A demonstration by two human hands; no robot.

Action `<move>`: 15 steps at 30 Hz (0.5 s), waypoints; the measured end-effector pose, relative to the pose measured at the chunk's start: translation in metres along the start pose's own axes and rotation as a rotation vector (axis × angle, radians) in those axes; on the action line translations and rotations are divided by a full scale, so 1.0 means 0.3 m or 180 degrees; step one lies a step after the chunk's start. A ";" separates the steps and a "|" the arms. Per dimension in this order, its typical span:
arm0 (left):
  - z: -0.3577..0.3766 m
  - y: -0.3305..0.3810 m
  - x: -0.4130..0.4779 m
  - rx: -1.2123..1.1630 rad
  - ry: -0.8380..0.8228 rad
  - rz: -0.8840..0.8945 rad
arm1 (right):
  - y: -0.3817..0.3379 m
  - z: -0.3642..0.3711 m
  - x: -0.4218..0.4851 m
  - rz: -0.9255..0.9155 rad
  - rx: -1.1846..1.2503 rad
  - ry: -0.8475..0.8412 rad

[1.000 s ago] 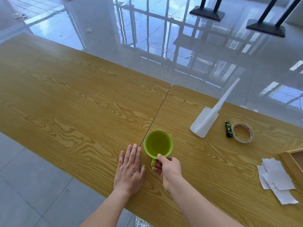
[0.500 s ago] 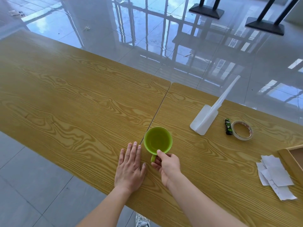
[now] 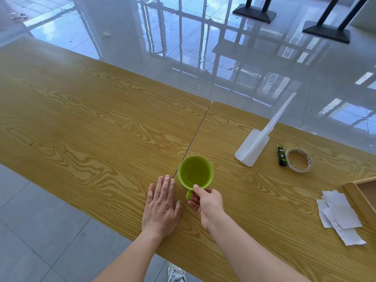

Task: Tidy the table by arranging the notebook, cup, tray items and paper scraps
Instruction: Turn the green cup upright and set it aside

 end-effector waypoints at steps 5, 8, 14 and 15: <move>0.002 -0.002 -0.002 -0.0008 -0.0007 -0.0006 | -0.010 0.005 -0.001 -0.0008 -0.0032 -0.0029; 0.002 -0.002 -0.001 -0.0041 -0.0005 -0.0013 | -0.017 0.002 0.001 -0.0033 -0.0037 -0.0047; 0.001 0.000 0.000 -0.0041 -0.0058 -0.0010 | -0.011 -0.008 -0.003 -0.0036 -0.0026 -0.0107; -0.002 0.001 0.000 -0.0053 -0.0057 -0.0004 | -0.011 -0.012 -0.004 -0.0048 -0.0059 -0.0103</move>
Point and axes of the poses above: each hand's wrist, its own x-axis towards the middle knuckle, its own z-axis out of the palm, y = z × x, the point moved 6 cm from there along x, towards the middle knuckle, and after that the axes turned 6 degrees about z, right-handed, at the moved point
